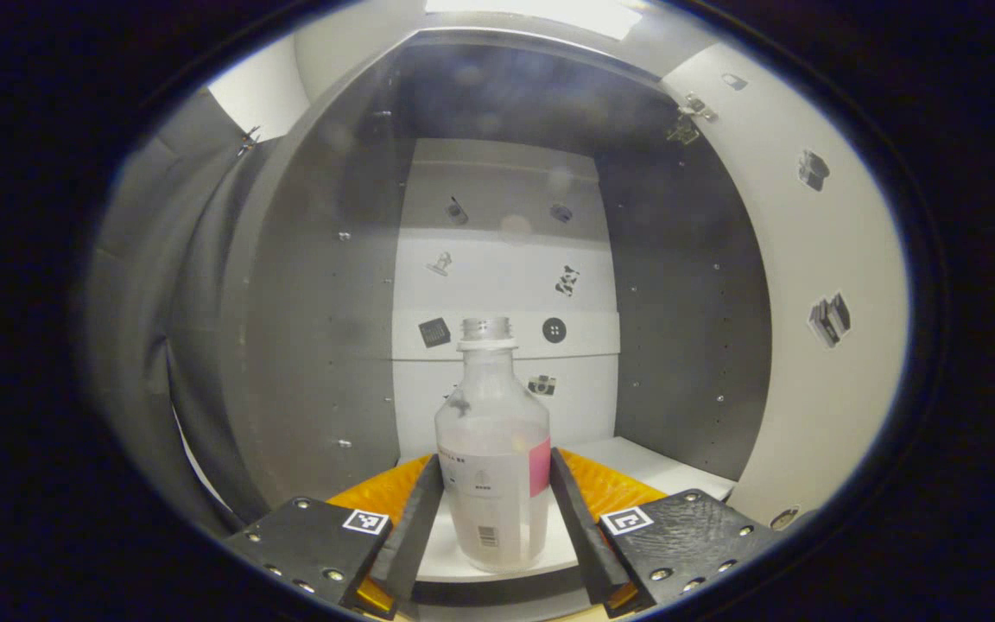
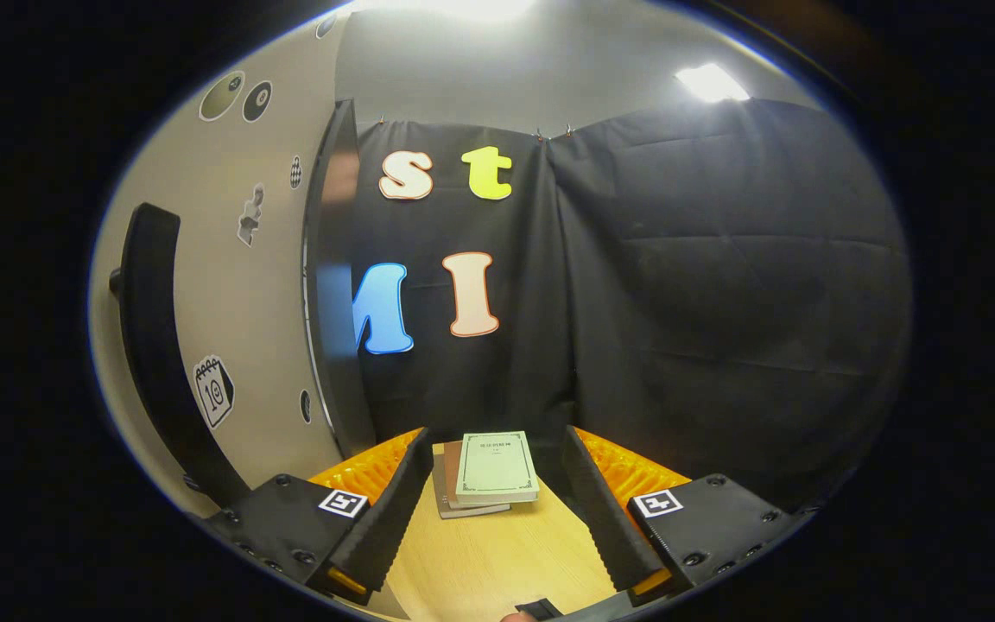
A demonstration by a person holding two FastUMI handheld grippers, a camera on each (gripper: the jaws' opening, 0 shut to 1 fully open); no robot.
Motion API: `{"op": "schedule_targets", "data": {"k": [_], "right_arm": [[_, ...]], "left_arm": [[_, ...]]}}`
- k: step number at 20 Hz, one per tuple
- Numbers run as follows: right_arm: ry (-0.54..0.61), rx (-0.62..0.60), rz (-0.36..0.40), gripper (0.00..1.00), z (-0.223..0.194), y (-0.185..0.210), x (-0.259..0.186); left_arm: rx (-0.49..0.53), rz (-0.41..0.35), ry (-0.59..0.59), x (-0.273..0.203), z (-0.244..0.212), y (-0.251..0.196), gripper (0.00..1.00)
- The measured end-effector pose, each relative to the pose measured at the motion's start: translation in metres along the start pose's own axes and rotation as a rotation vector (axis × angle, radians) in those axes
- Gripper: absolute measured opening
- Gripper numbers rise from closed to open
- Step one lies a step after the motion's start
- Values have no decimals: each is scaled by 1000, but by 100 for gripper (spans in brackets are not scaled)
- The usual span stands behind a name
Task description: Open the cabinet door with the right hand, grasp the bottle in the cabinet with the left hand and place it on the coaster, then close the cabinet door with the right hand.
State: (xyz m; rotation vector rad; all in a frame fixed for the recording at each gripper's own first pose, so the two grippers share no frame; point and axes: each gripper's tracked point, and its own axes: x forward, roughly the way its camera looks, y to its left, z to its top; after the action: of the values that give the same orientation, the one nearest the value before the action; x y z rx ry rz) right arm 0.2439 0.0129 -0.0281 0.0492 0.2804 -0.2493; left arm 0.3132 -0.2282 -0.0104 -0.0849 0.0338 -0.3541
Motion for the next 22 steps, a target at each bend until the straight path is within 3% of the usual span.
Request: {"op": "schedule_targets", "data": {"k": [8, 22], "right_arm": [[5, 0, 96, 96, 0, 11, -4], [38, -16, 259, 94, -17, 24, -14]], "left_arm": [[-1, 81, -37, -63, 18, 36, 72], [-13, 313, -36, -198, 4, 119, 72]]}}
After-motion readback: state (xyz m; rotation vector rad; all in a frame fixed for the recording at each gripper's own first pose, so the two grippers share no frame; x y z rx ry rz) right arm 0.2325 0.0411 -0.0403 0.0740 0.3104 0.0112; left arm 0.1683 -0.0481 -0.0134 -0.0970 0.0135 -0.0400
